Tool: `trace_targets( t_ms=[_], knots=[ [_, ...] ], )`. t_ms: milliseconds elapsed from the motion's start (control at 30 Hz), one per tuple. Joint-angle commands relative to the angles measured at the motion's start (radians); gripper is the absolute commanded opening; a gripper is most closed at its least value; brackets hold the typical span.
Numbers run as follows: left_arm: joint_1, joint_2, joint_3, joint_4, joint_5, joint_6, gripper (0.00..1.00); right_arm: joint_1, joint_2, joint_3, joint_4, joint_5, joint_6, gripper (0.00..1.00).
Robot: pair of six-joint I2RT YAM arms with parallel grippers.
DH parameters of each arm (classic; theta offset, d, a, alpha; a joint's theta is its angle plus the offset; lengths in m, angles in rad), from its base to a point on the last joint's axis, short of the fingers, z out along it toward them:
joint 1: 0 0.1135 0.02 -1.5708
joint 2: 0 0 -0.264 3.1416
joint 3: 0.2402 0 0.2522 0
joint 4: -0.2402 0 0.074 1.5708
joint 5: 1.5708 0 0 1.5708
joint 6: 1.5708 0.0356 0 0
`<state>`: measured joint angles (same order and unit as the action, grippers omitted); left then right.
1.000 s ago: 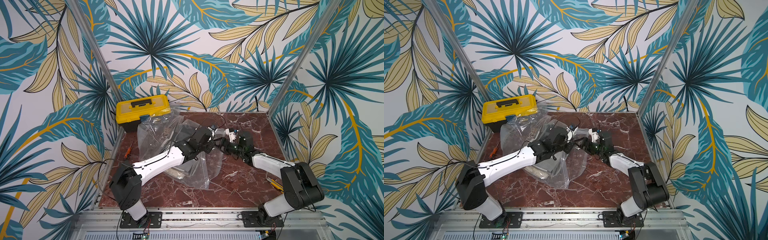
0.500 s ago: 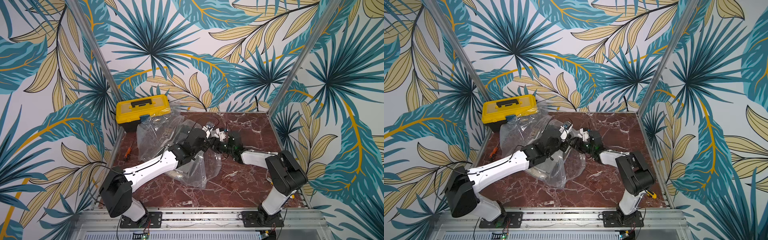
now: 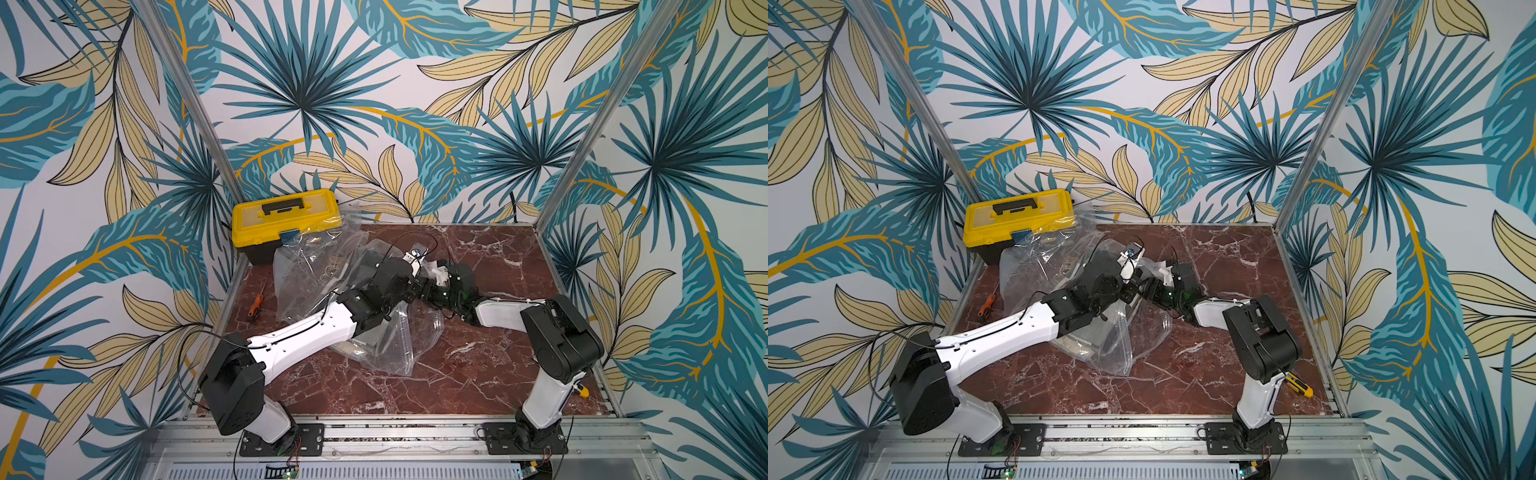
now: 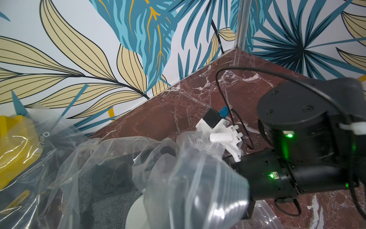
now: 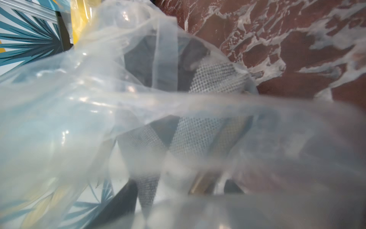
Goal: Take the blanket out of the vacuum bag
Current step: Take out the blanket from the vacuum bag.
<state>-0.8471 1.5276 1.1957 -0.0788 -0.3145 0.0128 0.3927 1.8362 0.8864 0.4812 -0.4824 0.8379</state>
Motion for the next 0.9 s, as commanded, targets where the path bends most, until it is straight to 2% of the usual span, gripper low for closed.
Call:
trace_targets(
  t_ms=[0,167,567,867],
  knots=[
    [-0.002,-0.034,0.000,0.093,-0.001,-0.010,0.00,0.004,0.052,0.036,0.055,0.012,0.019,0.72],
    [-0.002,-0.027,-0.010,0.096,-0.004,-0.011,0.00,0.005,0.056,0.078,0.010,-0.002,0.005,0.72],
    [-0.001,-0.001,-0.015,0.108,-0.001,-0.013,0.00,0.007,-0.042,0.130,-0.244,0.018,-0.098,0.73],
    [-0.001,-0.016,-0.031,0.102,-0.009,-0.016,0.00,0.008,0.014,0.156,-0.168,0.001,-0.068,0.74]
  ],
)
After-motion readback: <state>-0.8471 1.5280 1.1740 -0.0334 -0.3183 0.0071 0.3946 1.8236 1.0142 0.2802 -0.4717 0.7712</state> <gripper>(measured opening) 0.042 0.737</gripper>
